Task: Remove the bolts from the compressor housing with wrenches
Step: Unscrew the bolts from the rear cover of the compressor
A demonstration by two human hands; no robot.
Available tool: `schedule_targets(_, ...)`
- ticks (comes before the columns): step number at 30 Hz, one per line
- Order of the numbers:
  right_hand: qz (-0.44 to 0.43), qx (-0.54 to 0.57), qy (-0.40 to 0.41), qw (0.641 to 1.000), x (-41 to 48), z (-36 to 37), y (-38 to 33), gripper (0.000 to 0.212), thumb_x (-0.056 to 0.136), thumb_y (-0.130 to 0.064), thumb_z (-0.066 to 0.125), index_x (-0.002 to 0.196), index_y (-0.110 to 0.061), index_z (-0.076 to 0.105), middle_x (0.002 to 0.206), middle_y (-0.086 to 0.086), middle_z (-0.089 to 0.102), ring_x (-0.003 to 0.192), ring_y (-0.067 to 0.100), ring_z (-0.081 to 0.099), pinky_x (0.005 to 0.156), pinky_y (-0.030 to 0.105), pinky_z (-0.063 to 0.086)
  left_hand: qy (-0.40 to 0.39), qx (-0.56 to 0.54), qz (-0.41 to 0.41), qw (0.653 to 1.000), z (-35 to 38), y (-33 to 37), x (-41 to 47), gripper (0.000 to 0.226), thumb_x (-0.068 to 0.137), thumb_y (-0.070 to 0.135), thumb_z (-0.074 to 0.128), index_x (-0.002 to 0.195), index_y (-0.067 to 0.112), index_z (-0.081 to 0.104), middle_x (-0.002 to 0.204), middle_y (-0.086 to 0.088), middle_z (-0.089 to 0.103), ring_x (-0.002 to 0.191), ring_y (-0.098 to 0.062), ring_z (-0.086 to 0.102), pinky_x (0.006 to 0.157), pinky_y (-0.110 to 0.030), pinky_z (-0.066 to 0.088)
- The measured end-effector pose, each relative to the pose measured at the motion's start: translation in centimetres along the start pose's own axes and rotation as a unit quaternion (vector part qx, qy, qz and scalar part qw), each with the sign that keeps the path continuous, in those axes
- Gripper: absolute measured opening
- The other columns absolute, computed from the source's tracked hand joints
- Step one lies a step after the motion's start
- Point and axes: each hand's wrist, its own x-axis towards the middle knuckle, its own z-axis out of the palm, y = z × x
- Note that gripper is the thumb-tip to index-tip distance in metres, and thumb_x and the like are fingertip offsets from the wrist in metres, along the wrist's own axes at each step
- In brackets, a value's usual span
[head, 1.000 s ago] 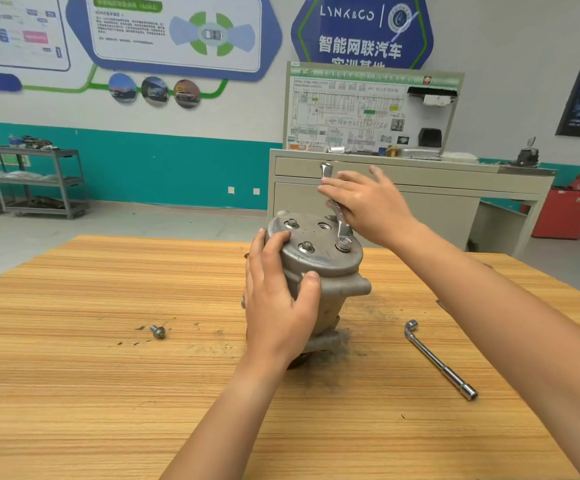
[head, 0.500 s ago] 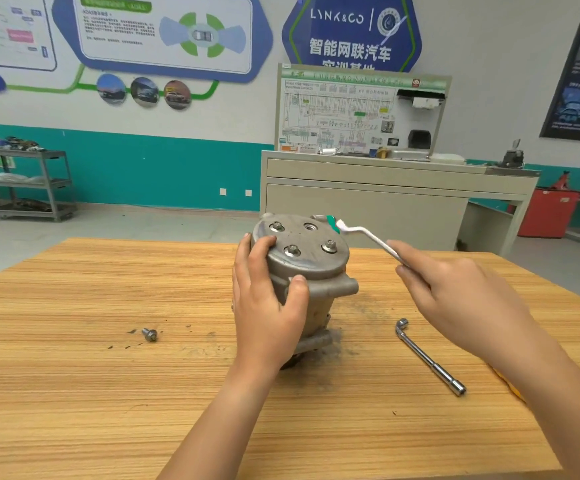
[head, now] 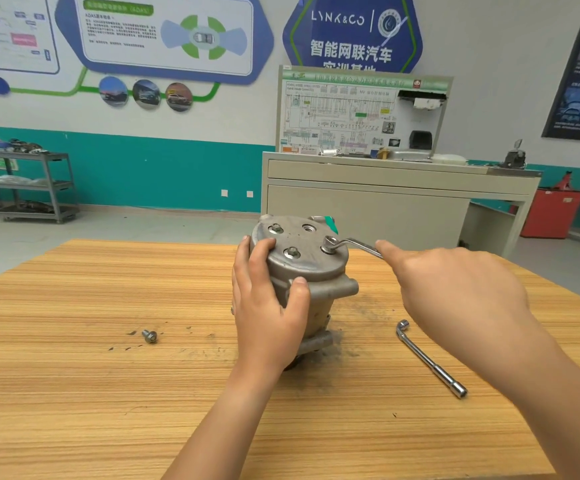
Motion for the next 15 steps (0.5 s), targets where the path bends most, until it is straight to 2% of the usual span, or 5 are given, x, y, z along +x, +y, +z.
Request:
schedule_targets(4,-0.041,-0.037,-0.036,0.998,-1.6,-0.5,-2.5,0.071,0.084,0.001,0.033,0.145,-0.011,-0.003,0.062,0.001,0.02,0.044,0.014,0.02,0.038,0.028,0.015,0.001,-0.001,0.001,1.0,-0.3,-0.1,0.1,0.067,0.072,0.049,0.035,0.132,0.019,0.039,0.15,-0.005,0.026,0.139,-0.007,0.018,0.11,-0.03,0.02)
schedule_targets(7,-0.044,-0.048,-0.04,0.997,-1.6,-0.8,-2.6,0.072,0.084,0.002,0.033,0.145,-0.011,-0.003,0.062,0.0,0.021,0.047,0.014,0.025,0.038,0.028,0.014,-0.008,-0.002,0.001,1.0,-0.6,0.0,0.2,0.067,0.072,0.049,0.035,0.132,0.018,0.039,0.15,-0.007,0.027,0.14,-0.012,0.019,0.11,-0.026,0.018)
schedule_targets(11,-0.052,-0.071,-0.036,0.995,-0.9,-1.8,-2.2,0.069,0.085,0.001,0.037,0.145,-0.006,0.003,0.059,0.0,0.024,0.045,0.016,0.023,0.037,0.027,0.014,-0.011,0.015,0.0,1.0,-0.2,0.4,0.1,0.071,0.071,0.051,0.034,0.133,0.019,0.039,0.151,-0.005,0.024,0.14,-0.009,0.017,0.107,-0.026,0.017)
schedule_targets(13,-0.06,-0.072,-0.03,0.995,-0.7,-1.9,-2.2,0.068,0.086,0.001,0.037,0.145,-0.004,0.006,0.06,-0.001,0.03,0.05,0.018,0.032,0.037,0.025,0.014,-0.006,0.025,-0.003,1.0,0.1,0.6,0.1,0.072,0.07,0.053,0.034,0.134,0.02,0.039,0.152,-0.004,0.023,0.14,-0.01,0.016,0.108,-0.028,0.018)
schedule_targets(15,-0.068,-0.054,-0.025,0.996,-0.7,-1.6,-2.2,0.067,0.086,0.001,0.037,0.145,-0.002,0.006,0.071,-0.004,0.044,0.065,0.019,0.048,0.037,0.024,0.015,0.0,0.032,-0.006,0.999,0.4,0.8,0.0,0.074,0.069,0.054,0.033,0.134,0.02,0.039,0.153,-0.004,0.021,0.141,-0.011,0.016,0.105,-0.027,0.017)
